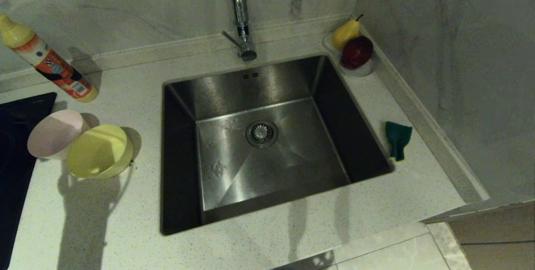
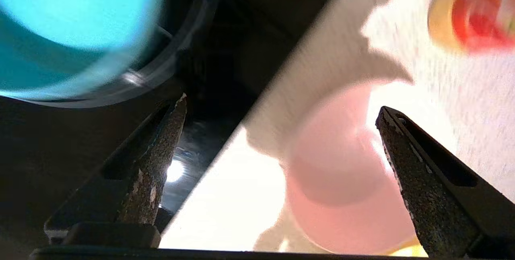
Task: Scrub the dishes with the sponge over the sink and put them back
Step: Place the bowl on the bowl
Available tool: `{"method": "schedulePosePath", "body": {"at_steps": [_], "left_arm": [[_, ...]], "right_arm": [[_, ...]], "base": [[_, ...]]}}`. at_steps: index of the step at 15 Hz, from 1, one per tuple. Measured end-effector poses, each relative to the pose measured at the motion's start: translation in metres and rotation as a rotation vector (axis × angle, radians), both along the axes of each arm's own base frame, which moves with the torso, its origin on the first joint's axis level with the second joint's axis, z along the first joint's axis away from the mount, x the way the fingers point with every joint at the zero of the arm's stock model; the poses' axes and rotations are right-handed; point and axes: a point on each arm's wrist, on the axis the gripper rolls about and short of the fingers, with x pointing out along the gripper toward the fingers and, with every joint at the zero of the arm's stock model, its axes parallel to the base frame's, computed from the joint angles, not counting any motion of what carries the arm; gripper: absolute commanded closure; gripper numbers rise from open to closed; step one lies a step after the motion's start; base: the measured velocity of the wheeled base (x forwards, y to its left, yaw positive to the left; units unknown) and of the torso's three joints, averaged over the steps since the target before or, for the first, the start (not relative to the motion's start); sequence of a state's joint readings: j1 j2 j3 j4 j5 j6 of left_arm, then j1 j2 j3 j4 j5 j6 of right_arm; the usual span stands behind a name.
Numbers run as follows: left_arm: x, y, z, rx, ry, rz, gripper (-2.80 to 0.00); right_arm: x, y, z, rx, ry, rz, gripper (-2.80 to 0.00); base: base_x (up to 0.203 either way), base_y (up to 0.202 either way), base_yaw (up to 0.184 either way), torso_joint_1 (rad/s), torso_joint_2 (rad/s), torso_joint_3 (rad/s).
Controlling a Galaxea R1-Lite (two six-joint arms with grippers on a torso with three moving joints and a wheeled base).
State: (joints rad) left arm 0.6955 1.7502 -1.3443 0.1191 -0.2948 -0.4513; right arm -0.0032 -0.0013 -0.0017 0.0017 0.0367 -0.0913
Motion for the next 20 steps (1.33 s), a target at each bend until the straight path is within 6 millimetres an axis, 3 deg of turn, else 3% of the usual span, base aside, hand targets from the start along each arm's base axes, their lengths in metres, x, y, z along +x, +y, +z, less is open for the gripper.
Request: {"method": "schedulePosePath", "body": {"at_steps": [5,20], "left_arm": [[0.014,-0.018,-0.002,0.025,0.024,-0.015,-2.80],[0.032,-0.014,-0.025,0.052,0.106,0.046,-2.80]], "right_arm": [[0.000,0.000,0.000,0.000,0.000,-0.001,0.00],[0.000,0.000,0.000,0.000,0.000,0.000,0.00]], "base": [[0.000,0.000,0.000,0.000,0.00,0.000],[0.000,0.000,0.000,0.000,0.00,0.000]]}}
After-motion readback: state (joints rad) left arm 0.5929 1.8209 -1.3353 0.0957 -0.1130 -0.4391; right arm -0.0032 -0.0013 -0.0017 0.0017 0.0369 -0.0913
